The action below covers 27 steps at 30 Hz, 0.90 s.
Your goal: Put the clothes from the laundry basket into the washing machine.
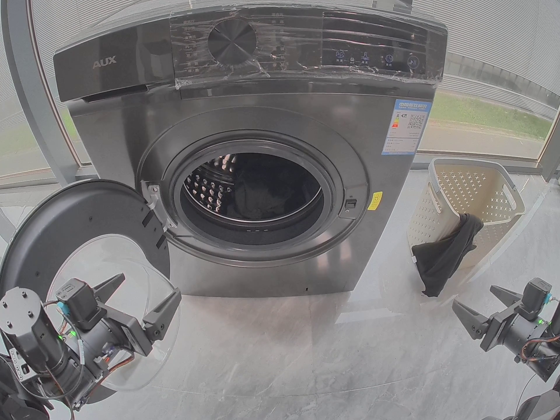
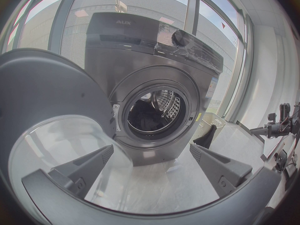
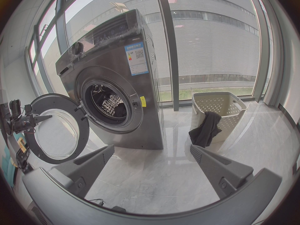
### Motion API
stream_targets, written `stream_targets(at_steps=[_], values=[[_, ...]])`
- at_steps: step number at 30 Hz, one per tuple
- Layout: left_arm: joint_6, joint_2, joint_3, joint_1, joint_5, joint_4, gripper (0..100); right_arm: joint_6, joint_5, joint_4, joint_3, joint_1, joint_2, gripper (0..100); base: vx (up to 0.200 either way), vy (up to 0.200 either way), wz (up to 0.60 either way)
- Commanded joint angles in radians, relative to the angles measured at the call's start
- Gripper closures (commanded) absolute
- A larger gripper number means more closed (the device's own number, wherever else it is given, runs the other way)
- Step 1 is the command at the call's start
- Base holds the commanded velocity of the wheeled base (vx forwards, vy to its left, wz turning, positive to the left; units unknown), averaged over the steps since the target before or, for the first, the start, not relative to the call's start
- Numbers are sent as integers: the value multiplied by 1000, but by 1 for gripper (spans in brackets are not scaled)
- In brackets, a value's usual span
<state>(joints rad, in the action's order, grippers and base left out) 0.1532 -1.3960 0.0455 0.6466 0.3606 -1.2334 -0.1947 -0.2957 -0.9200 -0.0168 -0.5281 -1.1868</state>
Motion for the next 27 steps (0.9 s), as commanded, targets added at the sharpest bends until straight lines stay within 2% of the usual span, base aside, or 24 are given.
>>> stream_targets(at_steps=[1, 4, 9, 10, 11, 15, 18, 19, 20, 21, 22, 23, 24, 27], values=[[-21, 135, -46, -2, 24, 26, 0, 0, -11, 76, 17, 26, 187, 0, -200, 0, 0], [-20, 207, -46, -7, 54, 91, 0, -8, -13, 181, 17, 30, 288, 0, -200, 0, 0], [-24, 374, -46, -7, 58, 282, 0, -43, -10, 402, 17, 49, 477, 0, 0, 0, 0], [-24, 380, -46, -7, 58, 290, 0, -45, -10, 409, 17, 49, 483, 0, 0, 0, 0], [-23, 469, -46, -13, 57, 384, 0, -57, -5, 495, 17, 62, 559, 0, 0, 0, 0], [-14, 617, -46, -70, 58, 572, 0, -61, 18, 610, 17, 106, 688, 0, 0, 0, 0], [-15, 738, -46, -130, 58, 683, 0, -28, 27, 688, 17, 191, 788, 0, 0, 0, 0], [-18, 770, -46, -170, 58, 707, 0, 3, 29, 699, 17, 227, 826, 0, 0, 0, 0], [-18, 775, -46, -176, 58, 712, 0, 8, 29, 699, 17, 232, 832, 0, 0, 0, 0], [-21, 808, -46, -219, 55, 735, 0, 44, 41, 707, 17, 267, 877, 0, 0, 0, 0], [-23, 856, -46, -266, 49, 775, 0, 73, 78, 716, 17, 309, 924, 0, 0, 0, 0], [-23, 861, -46, -271, 49, 778, 0, 77, 84, 716, 17, 313, 926, 0, 0, 0, 0], [-24, 916, -46, -306, 49, 833, 0, 89, 124, 734, 17, 362, 957, 0, 0, 0, 0], [-23, 994, -46, -347, 49, 925, 0, 113, 167, 797, 17, 431, 1049, 0, 0, 0, 0]])
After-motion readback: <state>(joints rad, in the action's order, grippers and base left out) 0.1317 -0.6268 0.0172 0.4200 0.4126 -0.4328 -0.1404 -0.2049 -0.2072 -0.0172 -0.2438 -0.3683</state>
